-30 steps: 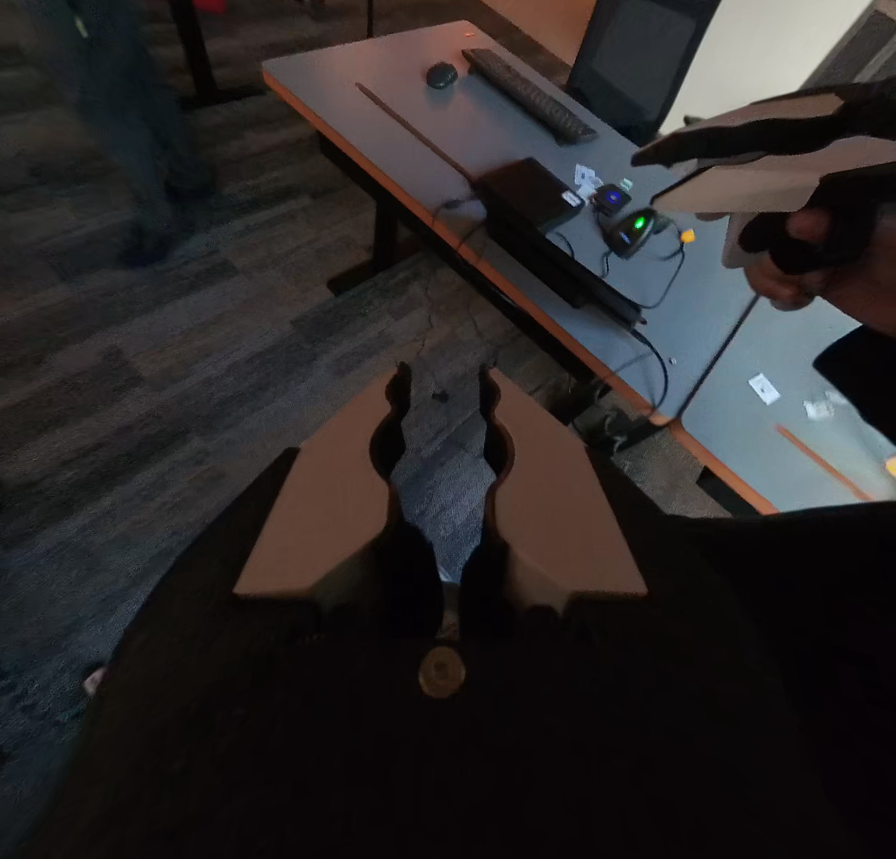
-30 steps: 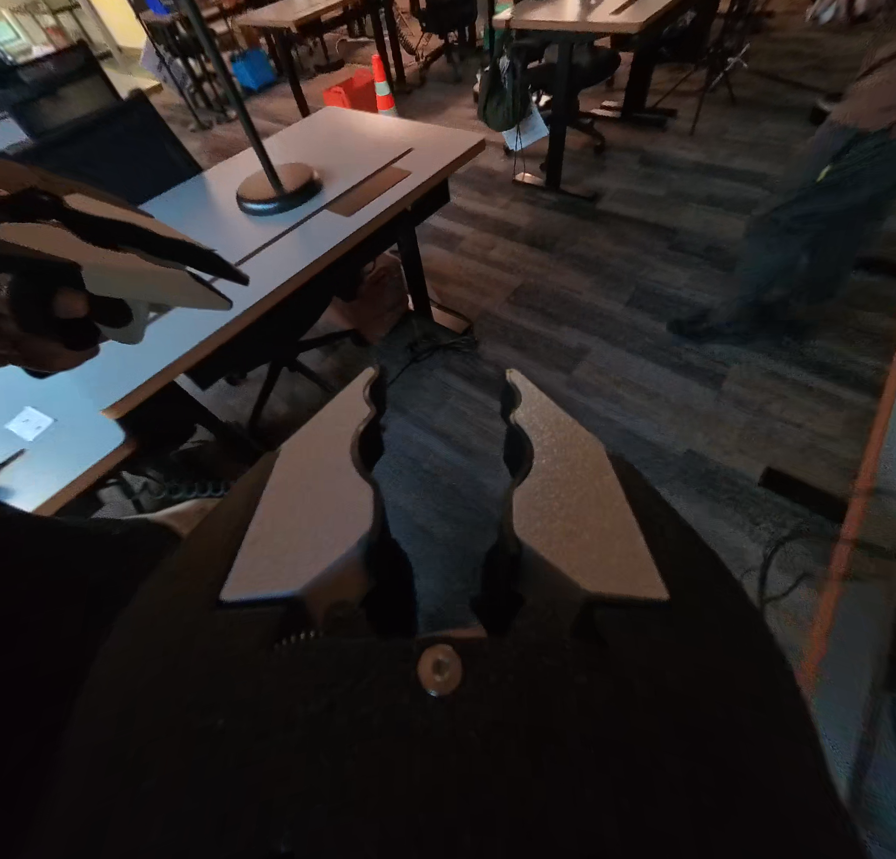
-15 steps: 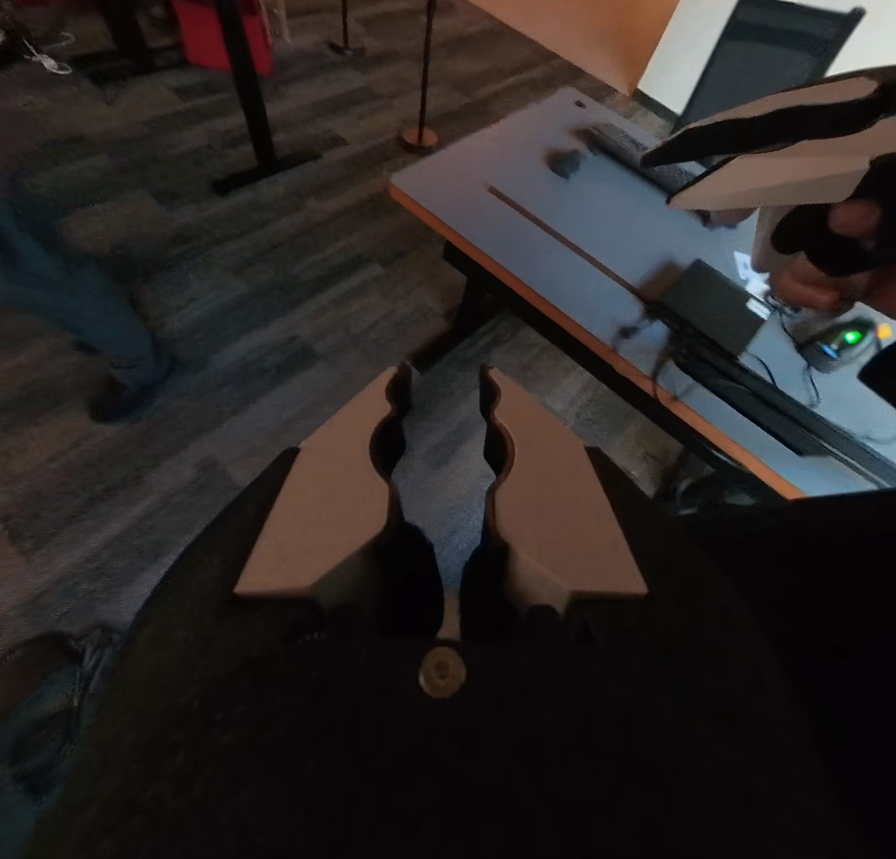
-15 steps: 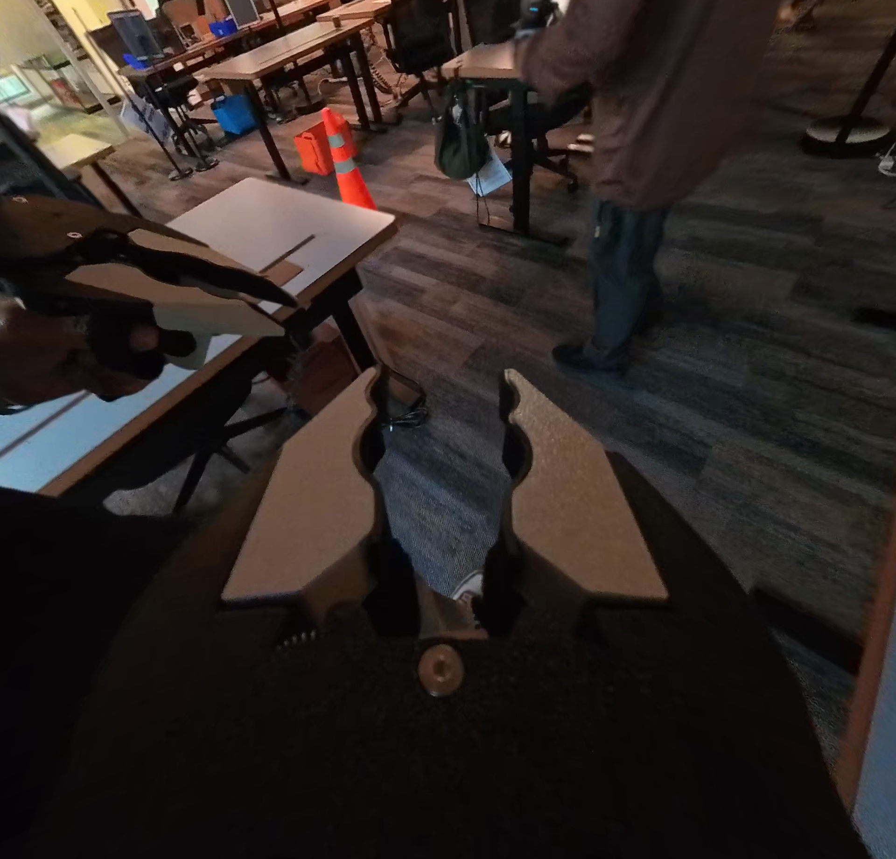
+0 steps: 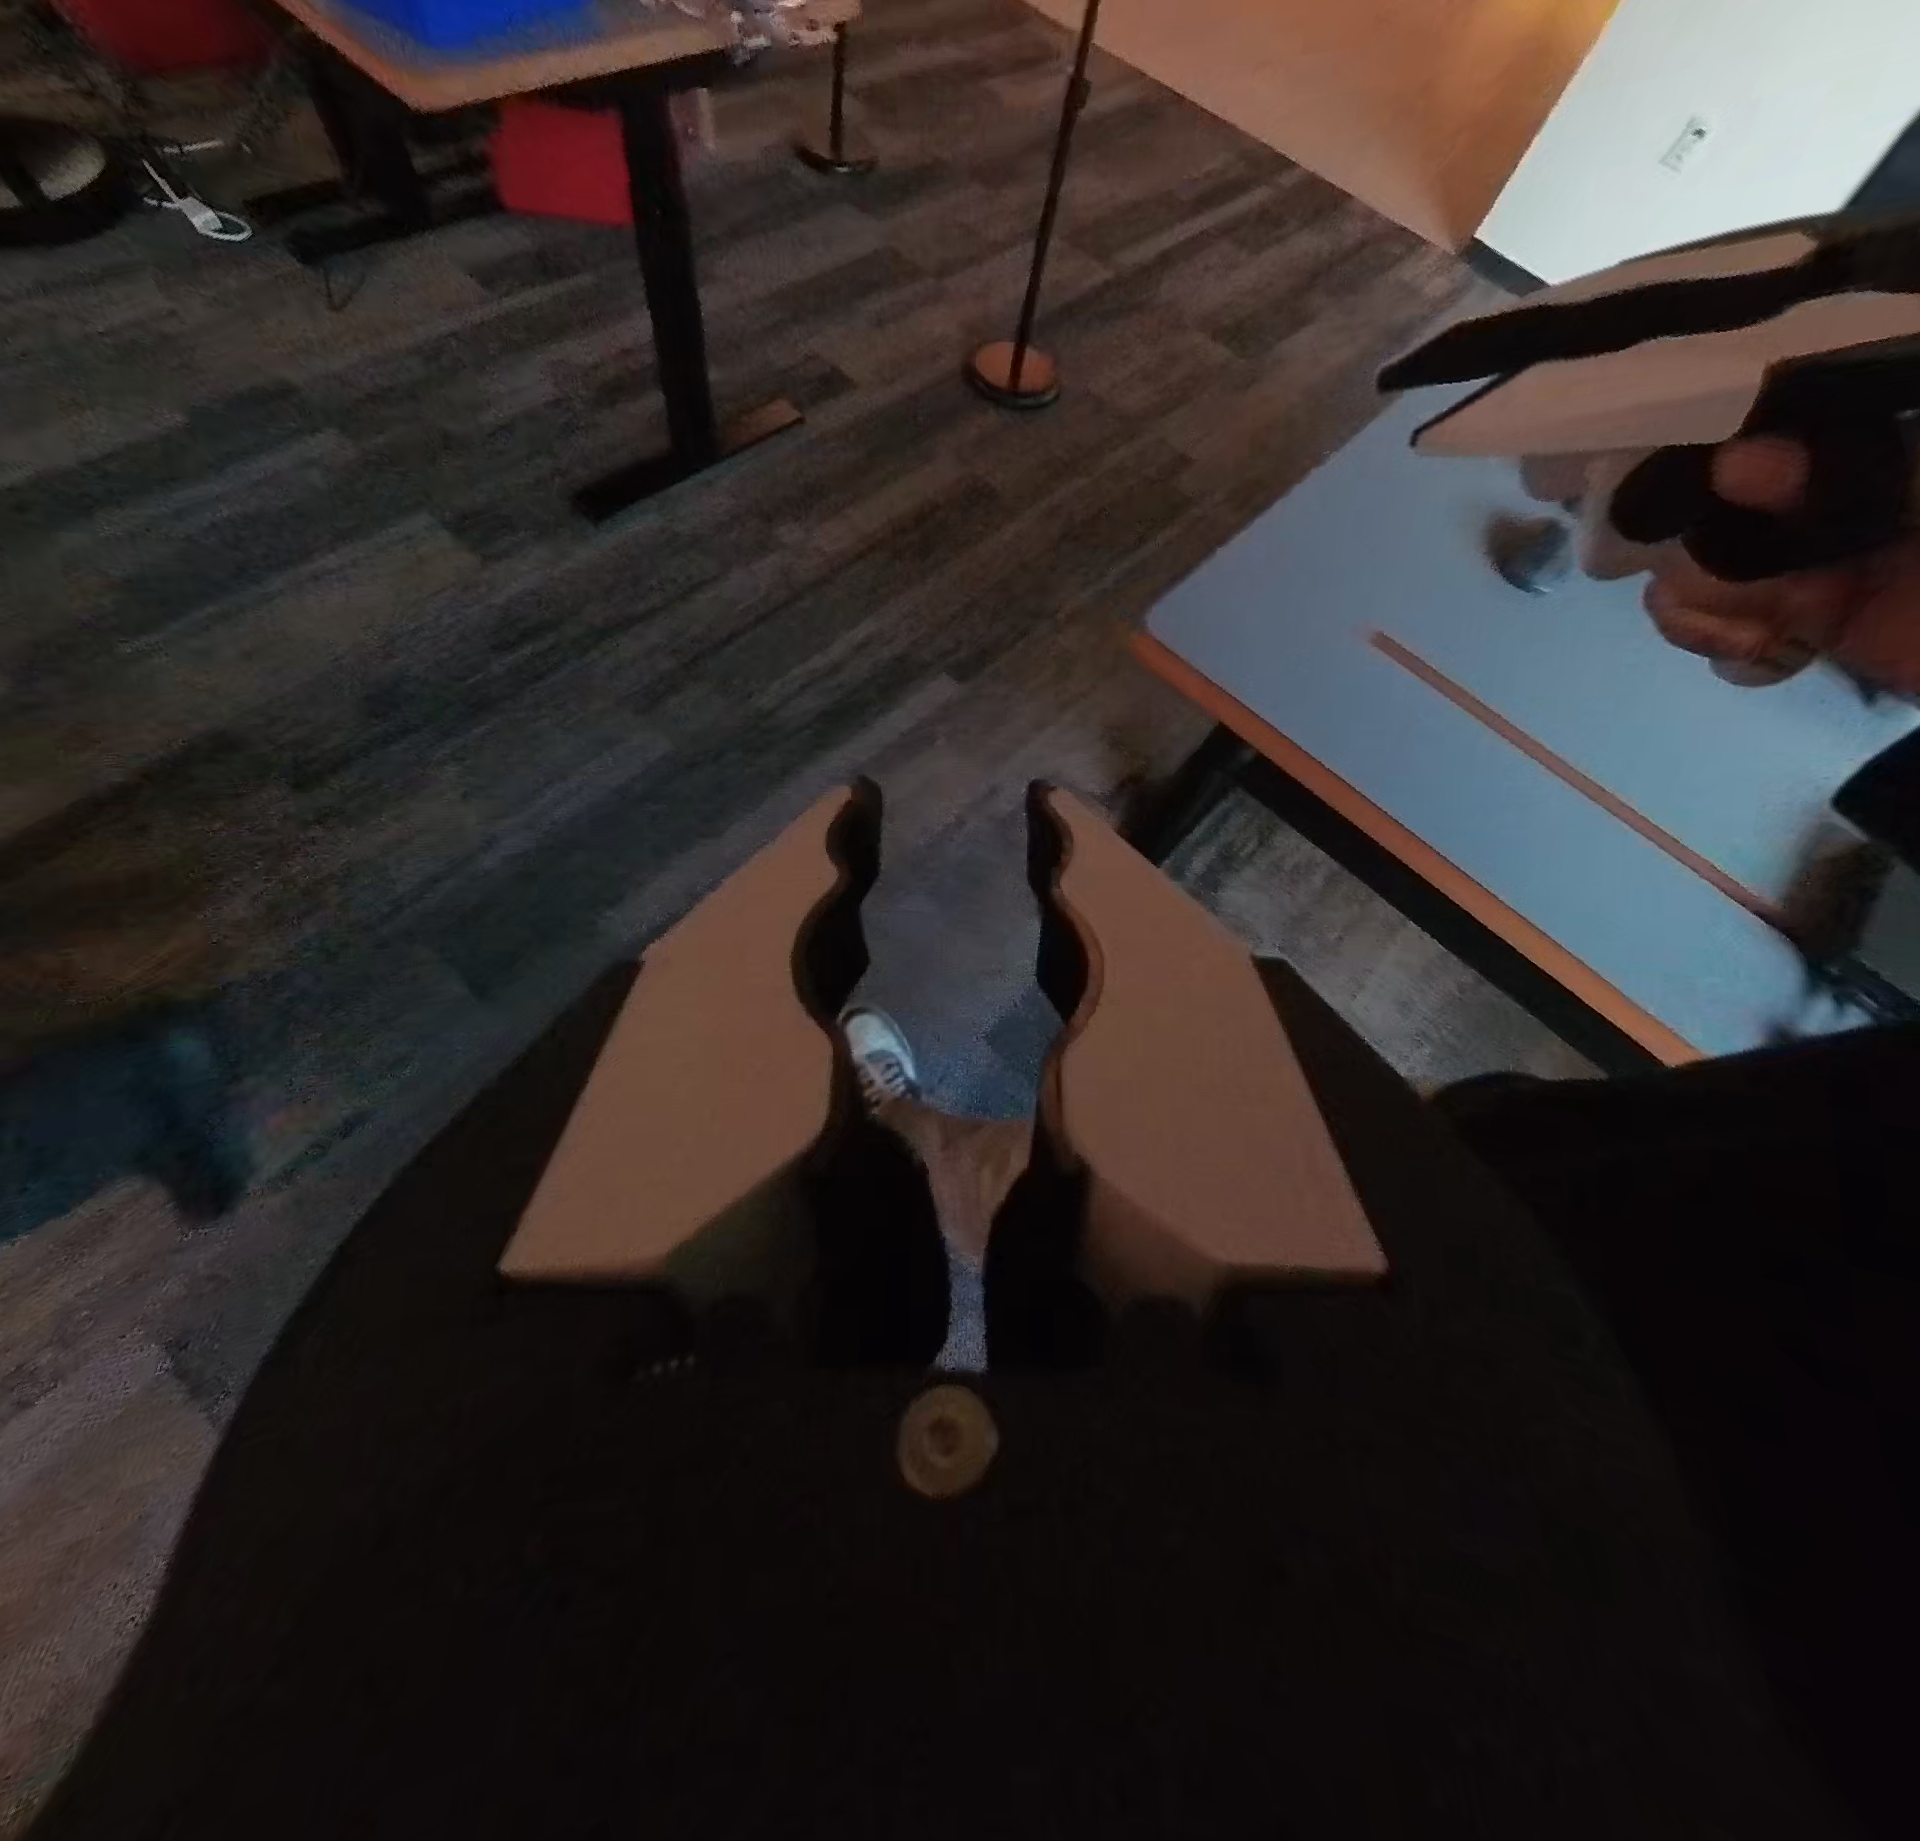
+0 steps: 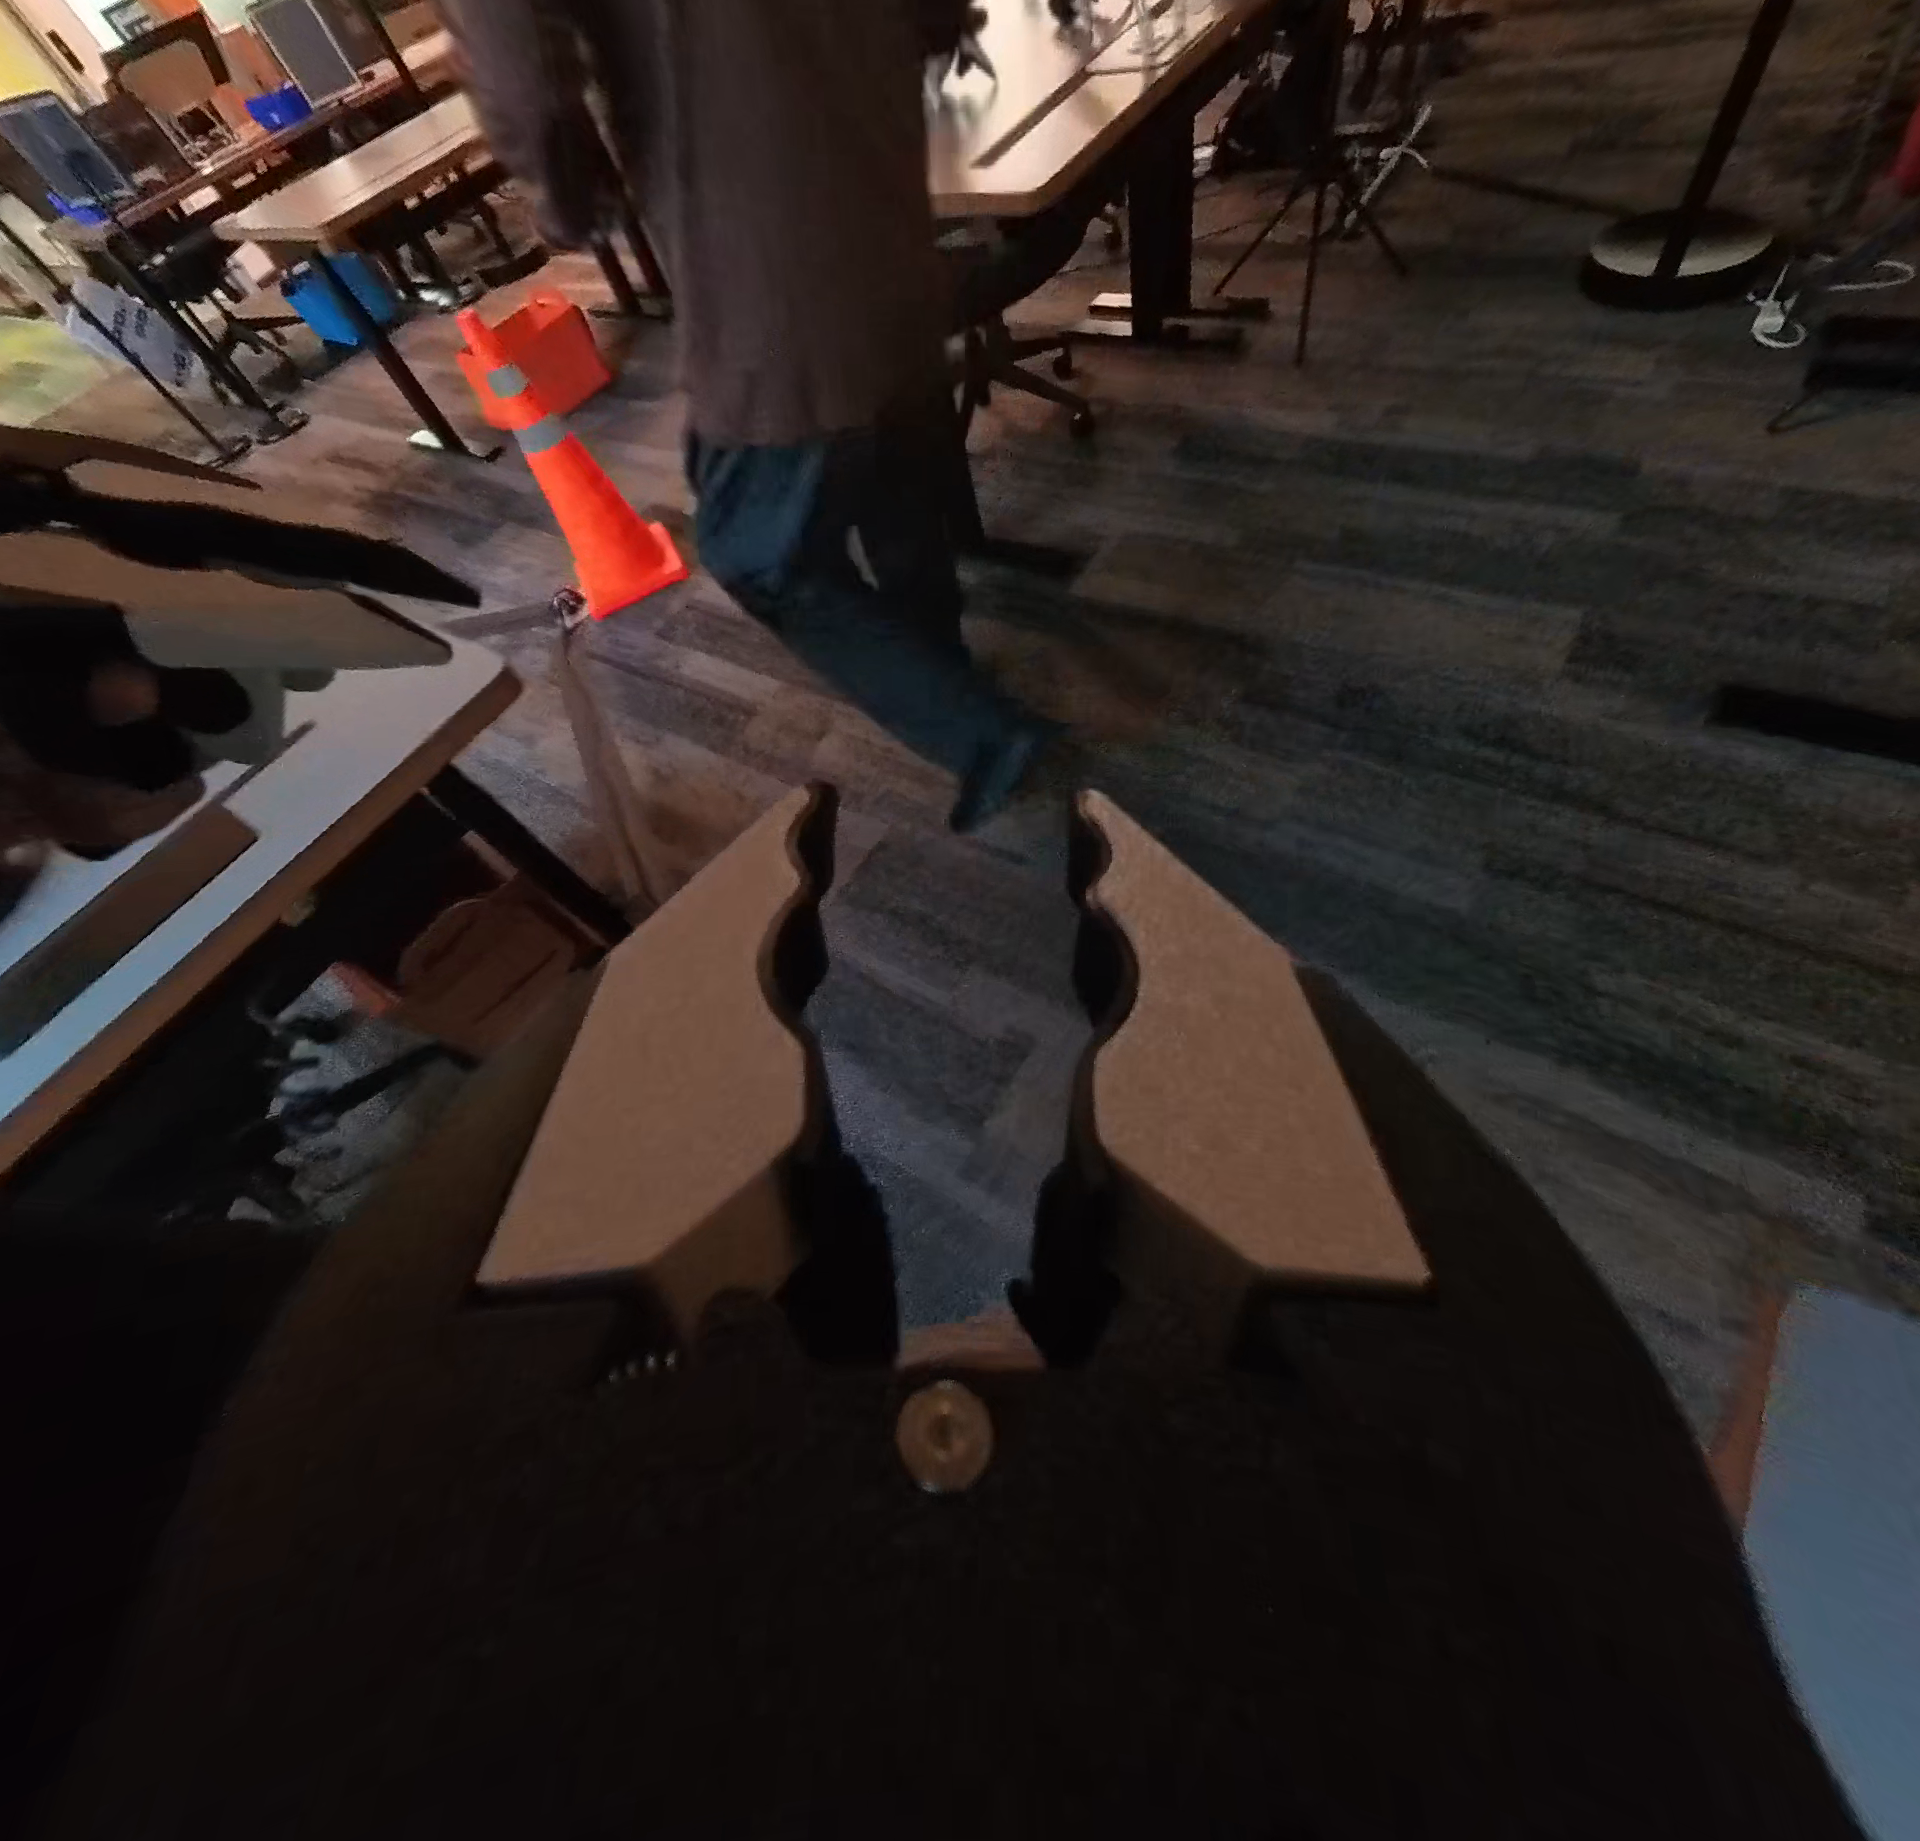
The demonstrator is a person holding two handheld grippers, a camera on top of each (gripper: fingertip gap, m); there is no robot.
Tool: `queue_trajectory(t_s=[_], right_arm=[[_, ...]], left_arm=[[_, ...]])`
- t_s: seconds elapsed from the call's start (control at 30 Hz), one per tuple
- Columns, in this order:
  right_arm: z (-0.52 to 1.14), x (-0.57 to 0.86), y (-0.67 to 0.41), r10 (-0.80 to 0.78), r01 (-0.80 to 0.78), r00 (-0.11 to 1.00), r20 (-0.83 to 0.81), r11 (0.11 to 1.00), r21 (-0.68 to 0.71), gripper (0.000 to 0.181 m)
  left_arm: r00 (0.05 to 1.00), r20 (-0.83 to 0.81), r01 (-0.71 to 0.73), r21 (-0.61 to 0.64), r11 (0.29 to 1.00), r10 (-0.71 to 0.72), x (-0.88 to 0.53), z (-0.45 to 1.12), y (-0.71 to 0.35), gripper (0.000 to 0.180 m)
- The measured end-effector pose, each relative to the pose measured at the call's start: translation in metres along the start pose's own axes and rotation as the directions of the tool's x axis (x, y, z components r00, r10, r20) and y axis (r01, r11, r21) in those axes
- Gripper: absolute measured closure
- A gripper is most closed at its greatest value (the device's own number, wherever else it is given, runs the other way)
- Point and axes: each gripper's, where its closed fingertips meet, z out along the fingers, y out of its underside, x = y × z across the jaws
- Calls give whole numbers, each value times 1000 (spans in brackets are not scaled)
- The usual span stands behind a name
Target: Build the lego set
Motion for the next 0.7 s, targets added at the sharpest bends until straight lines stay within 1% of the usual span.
queue_trajectory(t_s=[0.1,0.2,0.3,0.4,0.5,0.6,0.7], right_arm=[[63,61,-32,-19,19,1000,19,1000,-3,137],[121,123,-76,-27,27,999,19,1000,-15,137],[164,173,-128,-16,14,999,51,999,35,137],[211,219,-164,-61,62,997,52,998,-15,137],[252,263,-201,-110,110,994,20,994,1,137],[296,305,-227,-56,56,998,15,998,17,137],[346,352,-240,-33,33,999,-31,999,6,138]], left_arm=[[1000,0,19,-15,1000,-19,-47,69,-34,154],[1000,-15,19,-61,998,-20,-90,133,-75,154],[1000,-12,-13,-70,997,12,-134,179,-122,154],[1000,-11,11,-80,997,-12,-181,222,-158,154],[998,-34,41,-84,996,-44,-230,266,-189,154],[999,-43,21,-92,996,-25,-282,314,-220,154],[996,-84,-15,-73,997,9,-332,366,-253,154]])
